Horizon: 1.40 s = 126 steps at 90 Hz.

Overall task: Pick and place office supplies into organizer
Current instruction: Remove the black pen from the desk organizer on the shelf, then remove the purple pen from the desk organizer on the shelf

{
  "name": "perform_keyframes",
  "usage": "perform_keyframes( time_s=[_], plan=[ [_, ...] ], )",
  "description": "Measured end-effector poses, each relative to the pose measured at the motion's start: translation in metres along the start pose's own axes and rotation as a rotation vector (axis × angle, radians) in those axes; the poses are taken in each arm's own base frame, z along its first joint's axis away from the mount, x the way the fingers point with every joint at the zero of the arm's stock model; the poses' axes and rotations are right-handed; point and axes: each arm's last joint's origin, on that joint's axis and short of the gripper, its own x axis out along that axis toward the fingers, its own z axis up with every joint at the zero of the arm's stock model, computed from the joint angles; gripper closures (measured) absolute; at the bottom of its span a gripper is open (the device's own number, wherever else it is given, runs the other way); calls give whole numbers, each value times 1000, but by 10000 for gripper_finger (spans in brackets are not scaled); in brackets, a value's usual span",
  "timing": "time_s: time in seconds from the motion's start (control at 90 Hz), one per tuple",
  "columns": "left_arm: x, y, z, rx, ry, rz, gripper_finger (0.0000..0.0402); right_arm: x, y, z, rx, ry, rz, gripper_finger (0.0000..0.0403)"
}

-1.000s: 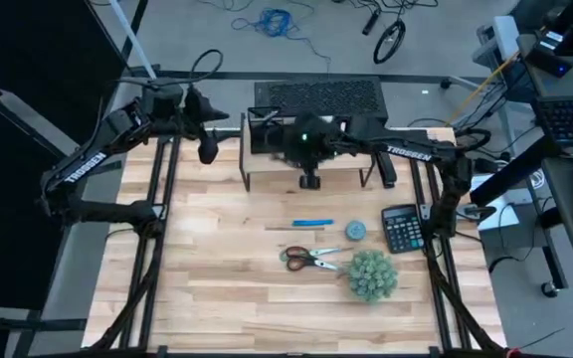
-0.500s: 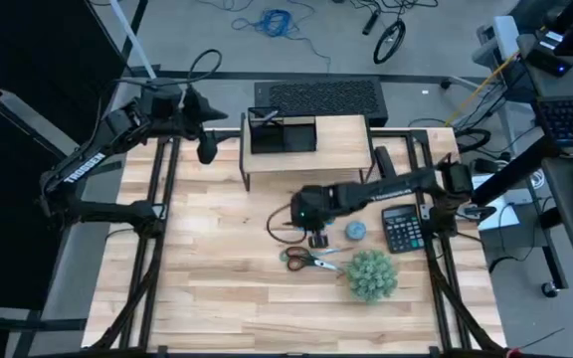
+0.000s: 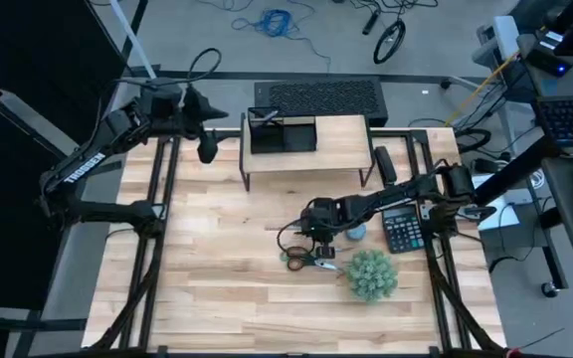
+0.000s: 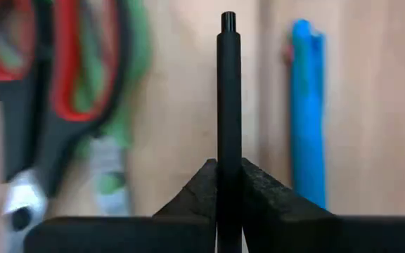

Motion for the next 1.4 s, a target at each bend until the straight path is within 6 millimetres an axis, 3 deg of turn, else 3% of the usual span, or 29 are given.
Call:
perform_keyframes(
  time_s=[0.467,0.867,1.1,1.4],
  plan=[
    [0,0,0,0,0,0,152,1,-3,3,-8,-37,-50,292],
    [0,0,0,0,0,0,152,-54,-14,54,-115,-41,-92,287],
    [1,1,0,-2,5,14,152,-100,-62,89,-31,-185,-146,280],
    [0,12,-3,-19,15,60,152,-194,-163,114,107,-522,-351,203]
  ],
)
